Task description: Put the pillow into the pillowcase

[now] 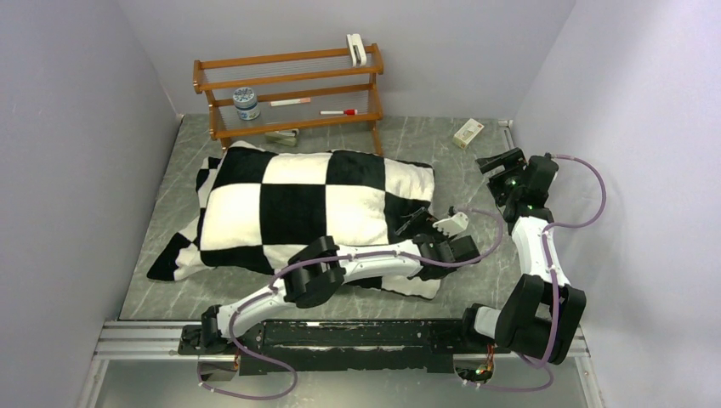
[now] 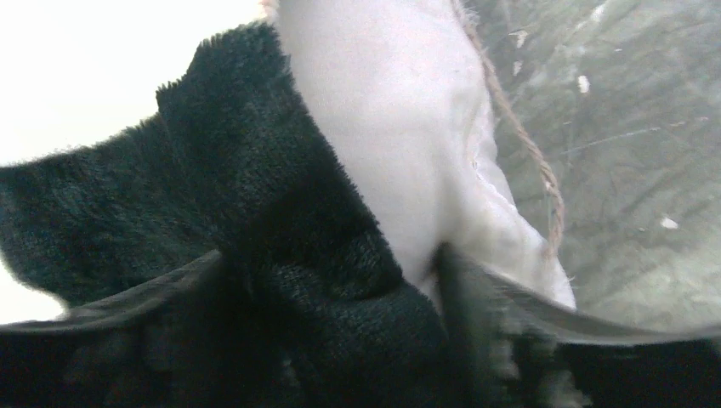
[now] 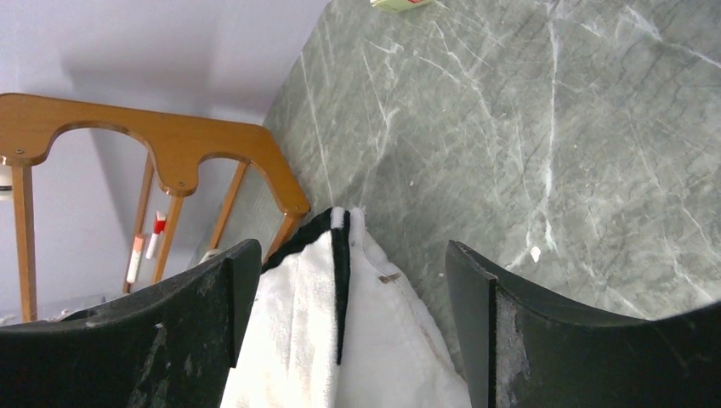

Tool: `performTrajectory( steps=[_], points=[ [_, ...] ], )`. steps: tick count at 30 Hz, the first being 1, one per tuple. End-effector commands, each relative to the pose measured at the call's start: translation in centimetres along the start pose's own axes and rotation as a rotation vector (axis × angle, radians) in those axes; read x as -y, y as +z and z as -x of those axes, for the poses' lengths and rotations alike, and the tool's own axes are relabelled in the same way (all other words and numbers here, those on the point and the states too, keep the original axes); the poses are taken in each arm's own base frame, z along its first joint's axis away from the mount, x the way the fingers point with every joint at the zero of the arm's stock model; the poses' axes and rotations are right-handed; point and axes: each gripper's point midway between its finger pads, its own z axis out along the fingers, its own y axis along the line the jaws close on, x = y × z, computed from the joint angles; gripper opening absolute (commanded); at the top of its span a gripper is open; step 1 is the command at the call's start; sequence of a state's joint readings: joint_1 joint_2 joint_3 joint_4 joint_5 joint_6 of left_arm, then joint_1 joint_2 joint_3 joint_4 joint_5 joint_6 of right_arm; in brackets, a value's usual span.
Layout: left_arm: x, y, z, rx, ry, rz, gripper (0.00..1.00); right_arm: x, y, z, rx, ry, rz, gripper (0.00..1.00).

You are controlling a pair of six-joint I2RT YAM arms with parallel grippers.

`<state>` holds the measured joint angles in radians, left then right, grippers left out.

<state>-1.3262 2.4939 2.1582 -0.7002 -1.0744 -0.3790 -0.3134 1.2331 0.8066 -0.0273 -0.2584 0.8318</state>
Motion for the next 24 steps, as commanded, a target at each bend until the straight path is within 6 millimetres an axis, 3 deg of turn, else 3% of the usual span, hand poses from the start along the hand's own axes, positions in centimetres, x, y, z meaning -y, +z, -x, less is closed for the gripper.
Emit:
performTrajectory(
  steps=[1,2,3,4,6,9,11,14,19,21,24],
  points=[
    [-0.3,4.1,-7.7,-0.113,0.224,0.094,0.55,0.2,0.1,0.0,-0.001,-0.018,0.013,0.82],
    [-1.0,4.0,-7.9,-0.110,0.239,0.113,0.26,0.1,0.1,0.0,-0.005,-0.018,0.019,0.82],
    [-1.5,3.7,-7.6,-0.104,0.253,0.115,0.09,-0.2,-0.1,-0.1,-0.010,-0.013,0.030,0.82],
    [-2.2,3.2,-6.7,-0.095,0.253,0.105,0.05,-0.7,-0.2,0.1,-0.007,-0.012,0.050,0.81],
    [-4.1,1.2,-3.4,-0.055,0.215,0.088,0.05,-1.8,-0.6,0.2,-0.004,-0.012,0.100,0.81],
    [-8.6,-3.4,4.6,0.076,0.088,0.045,0.05,-3.3,-1.4,-0.2,-0.025,0.016,0.160,0.78],
    [-13.7,-7.3,10.4,0.181,-0.032,0.020,0.05,-4.3,-2.0,-0.5,-0.039,0.037,0.182,0.77],
    [-20.9,-11.8,15.9,0.294,-0.164,0.013,0.05,-6.7,-2.7,-1.7,-0.078,0.018,0.240,0.75],
    [-31.7,-18.0,21.1,0.444,-0.389,0.016,0.05,-11.1,-3.9,-5.3,-0.199,-0.051,0.311,0.70],
    [-35.7,-20.4,22.9,0.523,-0.487,-0.002,0.05,-13.5,-5.1,-7.1,-0.247,-0.080,0.358,0.66],
    [-40.5,-23.3,24.3,0.612,-0.590,-0.019,0.05,-17.0,-7.8,-10.6,-0.325,-0.115,0.452,0.53]
  ],
)
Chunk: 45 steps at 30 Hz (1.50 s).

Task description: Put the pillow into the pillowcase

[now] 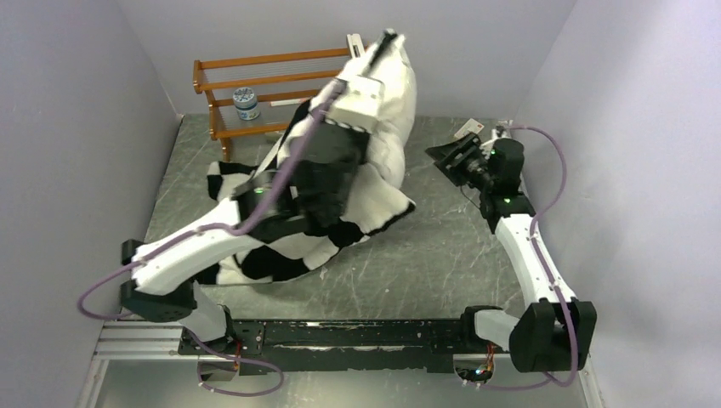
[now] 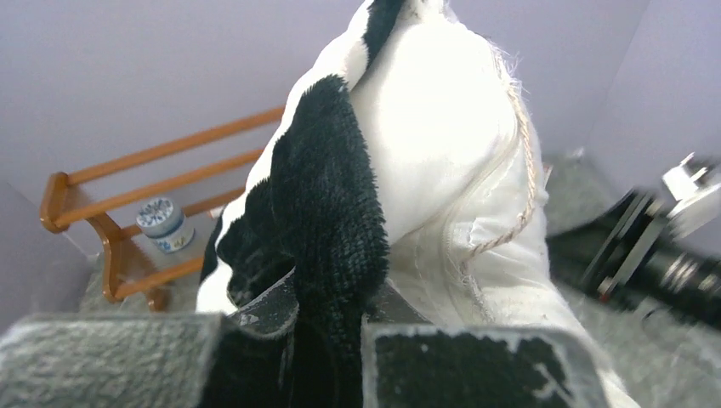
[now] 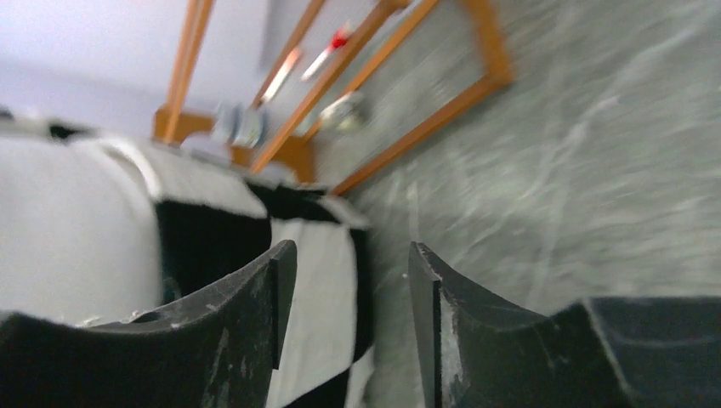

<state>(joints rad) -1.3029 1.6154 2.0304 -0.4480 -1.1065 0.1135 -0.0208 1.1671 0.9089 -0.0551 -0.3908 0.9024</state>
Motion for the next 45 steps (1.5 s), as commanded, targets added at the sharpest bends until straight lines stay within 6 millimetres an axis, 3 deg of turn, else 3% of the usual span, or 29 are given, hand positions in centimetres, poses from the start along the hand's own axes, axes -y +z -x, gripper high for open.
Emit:
performTrajectory(
  steps=[1,4,10,20,28,38,45],
  points=[
    [-5.4,-2.5,8.6,0.190,-0.199,-0.012,0.05,-6.6,-1.4,-4.2,-0.100,-0.033,0.147,0.49],
    [-6.7,-3.4,9.7,0.229,-0.242,-0.032,0.05,-9.4,-2.0,-6.7,-0.135,-0.012,0.232,0.49],
    [-6.8,-3.8,9.3,0.236,-0.258,-0.063,0.05,-14.5,-2.4,-6.0,-0.131,-0.009,0.329,0.62],
    [-6.8,-3.4,9.1,0.238,-0.230,-0.034,0.05,-14.6,-4.3,-4.6,-0.047,0.058,0.215,0.68],
    [-6.0,-3.1,8.8,0.235,-0.213,-0.039,0.05,-14.0,-3.9,-5.9,-0.071,0.070,0.172,0.67],
    [-6.4,-3.3,9.1,0.245,-0.227,-0.037,0.05,-16.4,-5.8,-3.4,0.020,0.043,0.219,0.67],
    [-6.4,-3.3,9.3,0.251,-0.231,-0.044,0.05,-15.2,-4.5,-5.2,-0.043,0.036,0.189,0.67]
  ],
)
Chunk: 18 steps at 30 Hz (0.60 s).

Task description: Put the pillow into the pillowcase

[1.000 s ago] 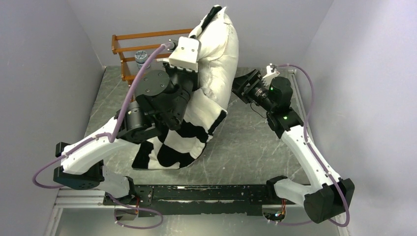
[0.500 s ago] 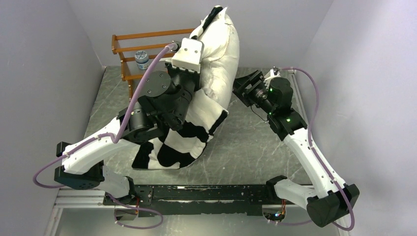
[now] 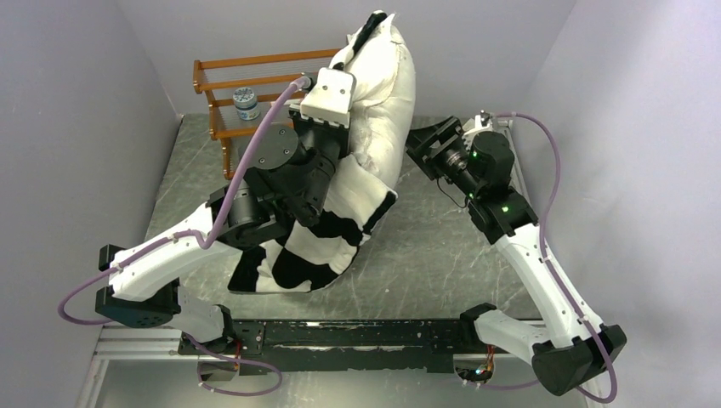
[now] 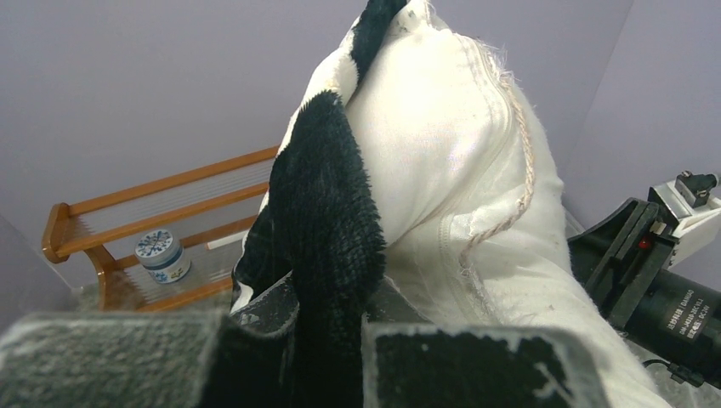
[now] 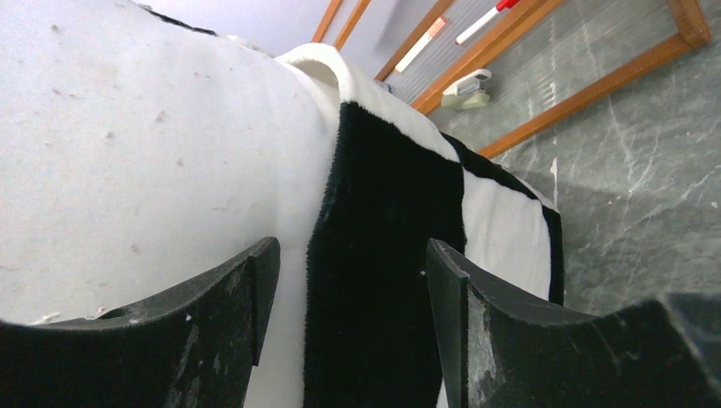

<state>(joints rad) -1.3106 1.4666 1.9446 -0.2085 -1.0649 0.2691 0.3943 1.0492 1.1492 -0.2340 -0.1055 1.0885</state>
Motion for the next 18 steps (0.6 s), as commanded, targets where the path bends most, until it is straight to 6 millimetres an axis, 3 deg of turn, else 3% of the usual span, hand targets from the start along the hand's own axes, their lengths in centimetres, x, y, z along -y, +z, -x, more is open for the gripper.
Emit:
performTrajectory(
  steps=[1,6,11,12,13,15,18],
  points=[
    [-1.5,-0.6,4.4,0.104,-0.119,-0.021,0.05,0.2,0.5,-1.0,-0.030,-0.025,-0.007,0.66],
    [-1.5,-0.7,4.5,0.111,-0.132,-0.028,0.05,2.1,2.2,-2.4,-0.068,-0.077,-0.095,0.62],
    [-1.6,-0.7,4.6,0.115,-0.128,-0.027,0.05,1.9,3.8,-3.9,-0.106,-0.114,-0.110,0.51],
    [-1.7,-0.7,4.6,0.119,-0.132,-0.023,0.05,1.6,4.2,-4.0,-0.109,-0.122,-0.107,0.47],
    [-1.7,-0.7,4.5,0.120,-0.126,-0.024,0.05,1.1,4.5,-3.8,-0.109,-0.132,-0.094,0.36],
    [-1.8,-0.8,4.6,0.126,-0.127,-0.029,0.05,-1.2,4.7,-2.3,-0.067,-0.178,-0.048,0.00],
    [-1.8,-0.9,4.3,0.120,-0.113,-0.031,0.05,-9.3,3.1,2.0,0.059,-0.299,0.147,0.00]
  ],
)
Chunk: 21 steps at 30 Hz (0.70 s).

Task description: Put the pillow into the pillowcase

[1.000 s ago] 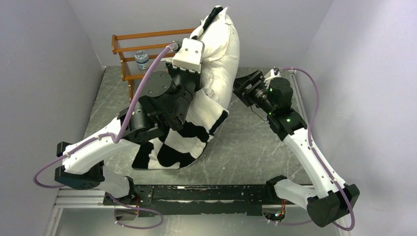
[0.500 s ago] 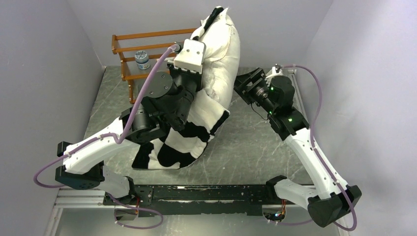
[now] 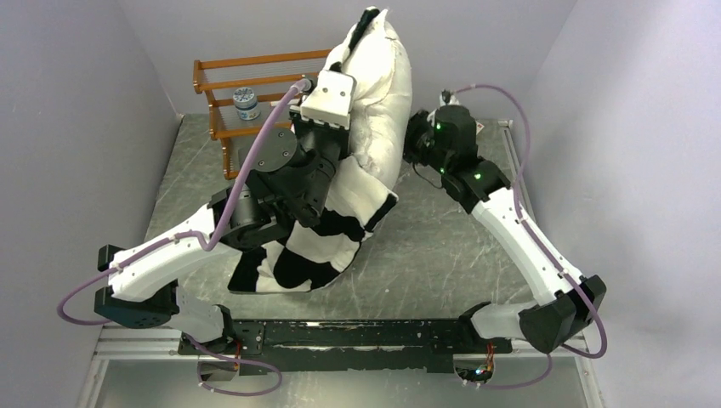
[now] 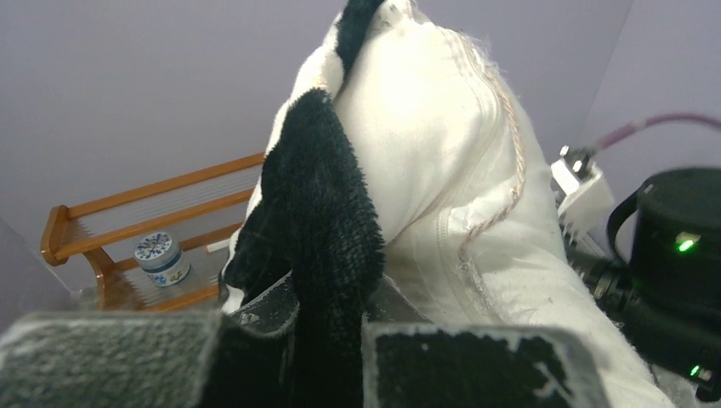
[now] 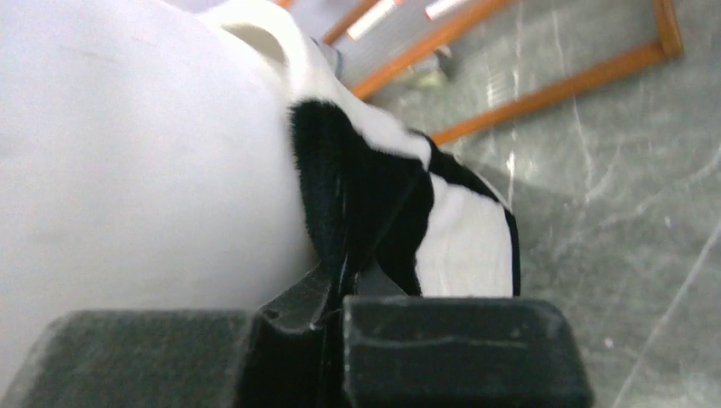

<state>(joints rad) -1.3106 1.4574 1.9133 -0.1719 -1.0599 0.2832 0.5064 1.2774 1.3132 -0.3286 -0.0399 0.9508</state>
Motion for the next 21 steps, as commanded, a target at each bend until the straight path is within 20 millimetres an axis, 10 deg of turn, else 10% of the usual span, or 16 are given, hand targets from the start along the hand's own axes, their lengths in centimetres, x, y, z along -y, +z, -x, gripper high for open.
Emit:
performTrajectory(
  steps=[1,7,21],
  points=[
    [-2.0,-0.8,4.1,0.105,-0.102,-0.022,0.05,-11.7,-5.2,8.4,0.250,-0.190,0.293,0.00],
    [-2.2,-0.4,0.8,0.031,-0.021,0.058,0.05,-23.9,-13.0,10.6,0.345,-0.284,0.715,0.00],
    [0.5,1.3,-8.3,-0.193,0.016,0.019,0.05,-32.4,-19.7,2.5,0.222,-0.334,1.141,0.00]
  ],
)
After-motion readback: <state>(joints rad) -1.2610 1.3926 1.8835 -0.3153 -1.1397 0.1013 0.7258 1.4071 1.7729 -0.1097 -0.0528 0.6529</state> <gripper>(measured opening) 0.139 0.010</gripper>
